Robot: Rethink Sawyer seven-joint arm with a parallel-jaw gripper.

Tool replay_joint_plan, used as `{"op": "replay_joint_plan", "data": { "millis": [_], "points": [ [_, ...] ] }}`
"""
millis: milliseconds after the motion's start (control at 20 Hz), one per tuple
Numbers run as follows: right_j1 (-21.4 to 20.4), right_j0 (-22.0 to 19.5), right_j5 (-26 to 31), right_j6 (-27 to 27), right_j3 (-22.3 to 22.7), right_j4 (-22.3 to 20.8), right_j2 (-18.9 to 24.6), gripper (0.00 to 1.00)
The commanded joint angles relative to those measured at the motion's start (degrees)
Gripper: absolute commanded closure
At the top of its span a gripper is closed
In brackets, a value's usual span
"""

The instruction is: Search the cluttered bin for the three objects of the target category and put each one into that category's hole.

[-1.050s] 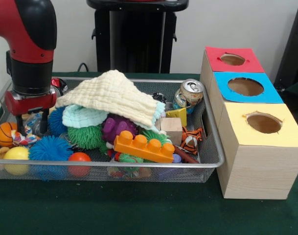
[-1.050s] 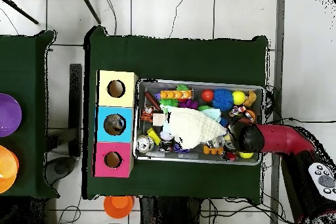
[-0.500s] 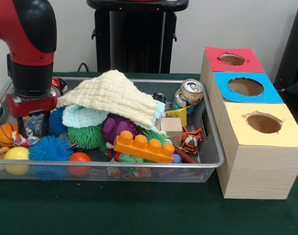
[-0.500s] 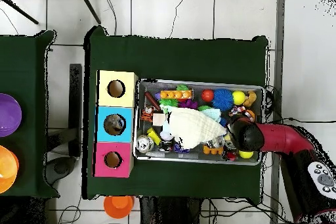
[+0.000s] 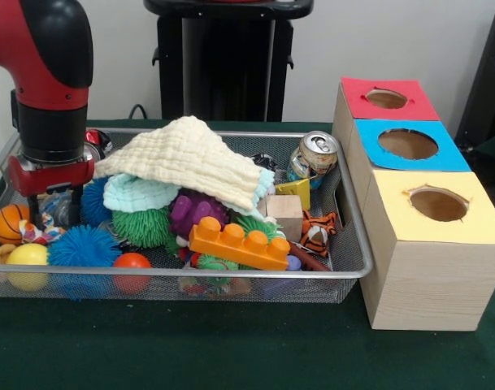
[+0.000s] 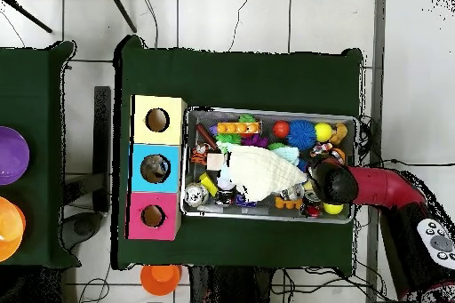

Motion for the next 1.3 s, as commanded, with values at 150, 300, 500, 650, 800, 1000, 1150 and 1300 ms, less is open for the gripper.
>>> {"op": "replay_joint_plan", "data": {
  "millis": [150,300,500,650,800,1000,1150,1300],
  "points": [
    [3.64,0.10,1.19,9.35,-3.01,-0.52,-5.57,0.00],
    [2.90,0.94,5.39,8.22,-3.00,0.03,-6.79,0.00],
    [0.82,2.22,8.68,7.95,-1.39,1.35,-8.33,0.00],
    [0.01,2.72,8.25,8.68,-0.02,2.73,-8.70,0.00],
    [0.18,3.34,5.72,10.62,1.17,3.86,-9.28,0.00],
    [0.37,6.55,0.71,17.83,1.10,5.09,-13.57,0.00],
    [1.19,8.13,-3.07,21.45,1.08,7.30,-15.35,0.00],
    [2.72,7.86,-5.41,21.11,1.27,9.08,-15.29,0.00]
  ]
}}
